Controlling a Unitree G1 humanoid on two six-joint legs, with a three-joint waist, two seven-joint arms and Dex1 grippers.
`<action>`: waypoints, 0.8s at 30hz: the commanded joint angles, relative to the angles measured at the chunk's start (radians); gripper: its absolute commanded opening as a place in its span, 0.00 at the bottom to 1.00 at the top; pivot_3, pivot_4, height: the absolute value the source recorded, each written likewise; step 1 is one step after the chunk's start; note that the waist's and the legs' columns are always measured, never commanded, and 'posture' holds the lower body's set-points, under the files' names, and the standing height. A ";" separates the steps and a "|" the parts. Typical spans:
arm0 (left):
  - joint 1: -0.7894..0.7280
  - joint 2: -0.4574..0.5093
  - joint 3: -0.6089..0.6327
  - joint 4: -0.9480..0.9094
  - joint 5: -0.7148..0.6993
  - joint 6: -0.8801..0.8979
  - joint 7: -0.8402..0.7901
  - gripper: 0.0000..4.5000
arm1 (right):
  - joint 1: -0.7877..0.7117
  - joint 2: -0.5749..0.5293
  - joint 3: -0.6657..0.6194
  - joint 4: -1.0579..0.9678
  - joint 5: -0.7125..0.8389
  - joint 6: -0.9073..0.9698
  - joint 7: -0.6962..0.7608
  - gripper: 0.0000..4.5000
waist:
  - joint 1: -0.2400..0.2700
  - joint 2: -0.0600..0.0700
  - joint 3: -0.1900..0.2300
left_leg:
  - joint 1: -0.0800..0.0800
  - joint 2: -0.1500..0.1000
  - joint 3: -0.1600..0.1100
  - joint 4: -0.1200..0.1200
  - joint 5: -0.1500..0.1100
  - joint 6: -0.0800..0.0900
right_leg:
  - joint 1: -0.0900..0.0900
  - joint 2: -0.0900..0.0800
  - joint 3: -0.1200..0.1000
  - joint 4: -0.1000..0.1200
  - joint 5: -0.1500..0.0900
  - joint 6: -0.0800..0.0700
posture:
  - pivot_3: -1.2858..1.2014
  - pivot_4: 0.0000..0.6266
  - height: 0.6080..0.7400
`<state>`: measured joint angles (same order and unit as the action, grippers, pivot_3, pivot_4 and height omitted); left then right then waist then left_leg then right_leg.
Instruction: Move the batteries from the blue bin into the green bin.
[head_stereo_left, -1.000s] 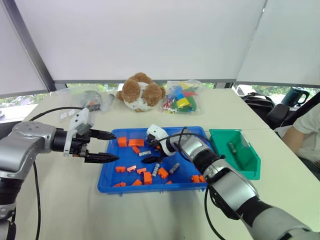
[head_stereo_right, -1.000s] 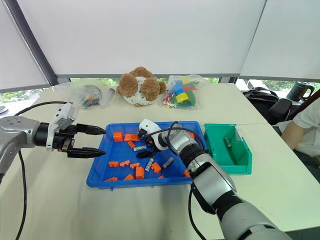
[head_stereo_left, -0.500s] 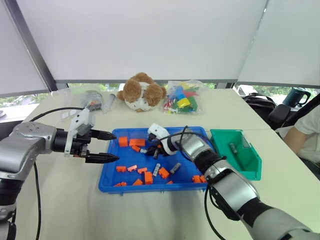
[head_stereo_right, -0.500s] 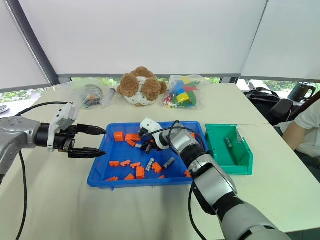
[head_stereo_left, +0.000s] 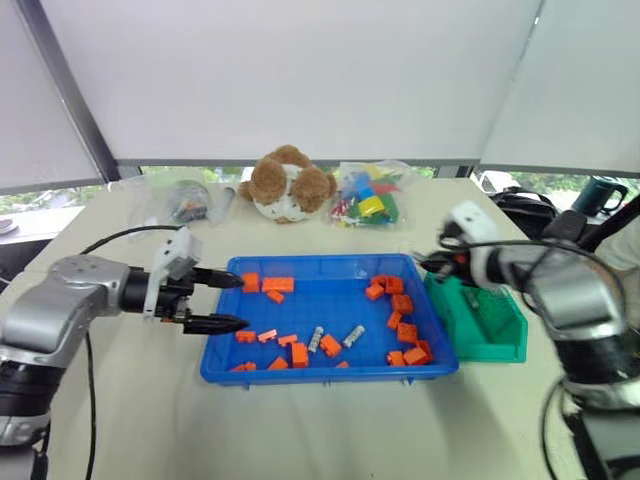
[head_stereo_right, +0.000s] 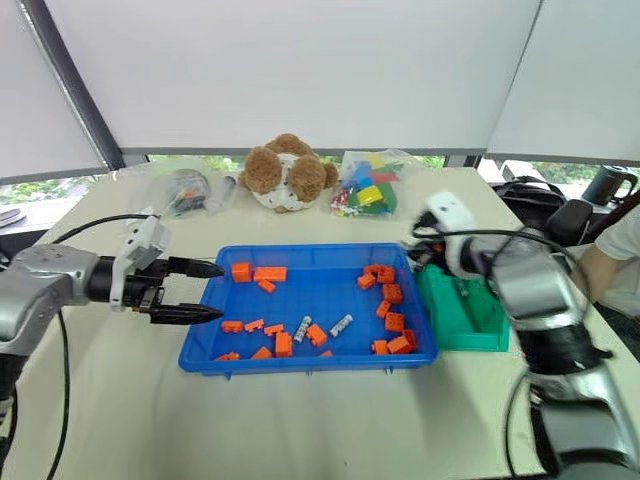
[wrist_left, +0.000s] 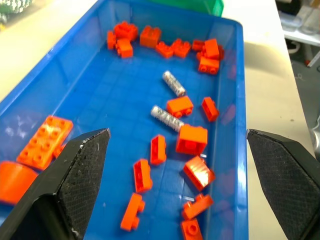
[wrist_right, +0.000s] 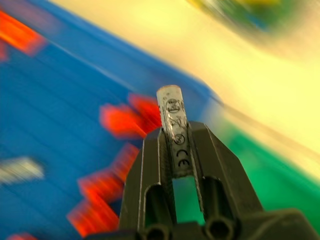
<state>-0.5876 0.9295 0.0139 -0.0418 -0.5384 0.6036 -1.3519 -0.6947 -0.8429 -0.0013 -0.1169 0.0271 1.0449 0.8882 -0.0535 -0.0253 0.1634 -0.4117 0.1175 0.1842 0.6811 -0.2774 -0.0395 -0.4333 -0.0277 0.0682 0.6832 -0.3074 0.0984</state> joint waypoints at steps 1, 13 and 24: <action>-0.028 -0.010 -0.004 0.004 0.011 -0.029 -0.009 1.00 | 0.032 -0.049 -0.041 -0.058 0.028 0.022 -0.012 0.01 | -0.003 0.000 0.000 | 0.000 0.000 0.000 0.000 0.000 0.000 | 0.000 0.000 0.000 0.000 0.000 0.000 | 0.52 0.24 0.95; -0.046 -0.031 -0.028 0.027 0.039 -0.060 -0.019 1.00 | 0.095 -0.116 -0.031 -0.044 0.063 0.005 -0.054 0.45 | -0.004 0.000 0.000 | 0.001 0.000 0.000 0.000 0.000 0.000 | 0.000 0.000 0.001 0.000 0.000 0.000 | 0.52 0.24 0.95; -0.039 -0.024 -0.012 0.010 0.027 -0.042 -0.015 1.00 | -0.061 -0.093 0.036 -0.104 0.204 -0.053 0.076 1.00 | 0.002 0.000 0.000 | 0.001 0.000 0.000 -0.001 0.000 0.000 | 0.000 0.001 0.001 0.000 0.000 0.000 | 0.52 0.24 0.95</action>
<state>-0.6134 0.8947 -0.0235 -0.0121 -0.5015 0.5619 -1.3661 -0.7215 -0.9500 0.0169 -0.1689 0.1832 1.0159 0.9178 -0.0510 -0.0252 0.1634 -0.4111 0.1176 0.1842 0.6805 -0.2774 -0.0395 -0.4336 -0.0271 0.0689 0.6833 -0.3074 0.0984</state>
